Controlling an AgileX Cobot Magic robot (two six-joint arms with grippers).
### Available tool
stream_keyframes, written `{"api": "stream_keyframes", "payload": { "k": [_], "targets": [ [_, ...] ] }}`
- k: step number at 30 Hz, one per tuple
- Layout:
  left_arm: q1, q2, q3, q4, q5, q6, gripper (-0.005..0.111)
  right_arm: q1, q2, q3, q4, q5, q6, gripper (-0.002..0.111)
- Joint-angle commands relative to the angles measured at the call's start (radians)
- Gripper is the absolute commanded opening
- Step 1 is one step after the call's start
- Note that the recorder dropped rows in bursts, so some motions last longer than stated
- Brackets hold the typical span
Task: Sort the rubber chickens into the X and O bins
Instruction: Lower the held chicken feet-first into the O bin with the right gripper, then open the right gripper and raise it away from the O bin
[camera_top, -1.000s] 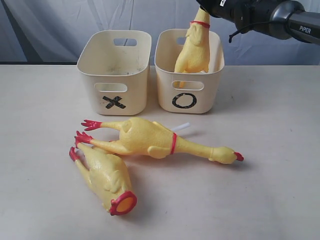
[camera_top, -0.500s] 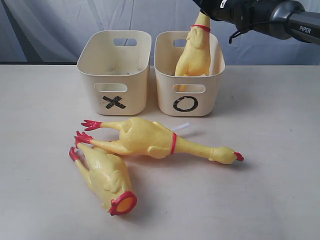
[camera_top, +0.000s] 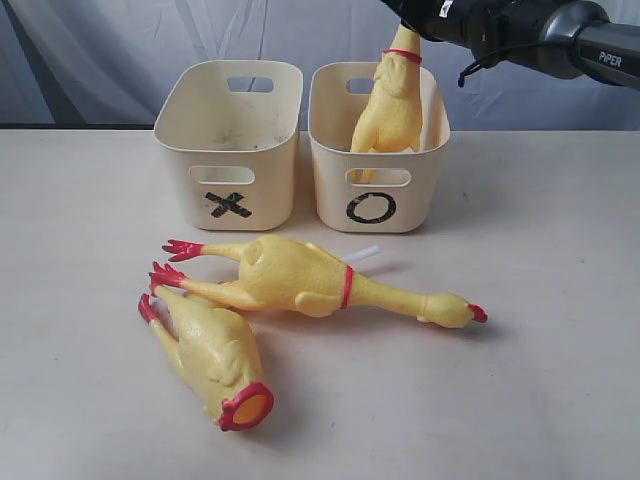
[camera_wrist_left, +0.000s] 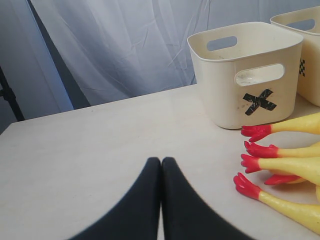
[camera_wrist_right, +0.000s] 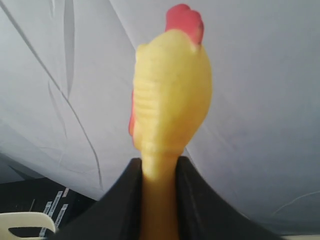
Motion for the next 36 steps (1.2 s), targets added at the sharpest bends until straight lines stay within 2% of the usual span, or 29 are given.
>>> {"api": "stream_keyframes", "payload": {
  "k": [1, 4, 26, 30, 36],
  "targets": [
    [0.003, -0.004, 0.002, 0.001, -0.007, -0.003, 0.000, 0.001, -0.006, -0.007, -0.013, -0.020, -0.005, 0.018],
    [0.003, -0.004, 0.002, 0.001, -0.007, -0.003, 0.000, 0.001, -0.006, -0.007, -0.013, -0.022, -0.005, 0.026],
    [0.003, -0.004, 0.002, 0.001, -0.007, -0.003, 0.000, 0.007, 0.039, -0.007, -0.015, 0.007, -0.005, 0.026],
    [0.003, -0.004, 0.002, 0.001, -0.007, -0.003, 0.000, 0.007, 0.045, -0.007, -0.015, -0.005, -0.011, 0.046],
    [0.003, -0.004, 0.002, 0.001, -0.007, -0.003, 0.000, 0.007, 0.045, -0.007, -0.015, -0.032, -0.011, 0.048]
  ]
}}
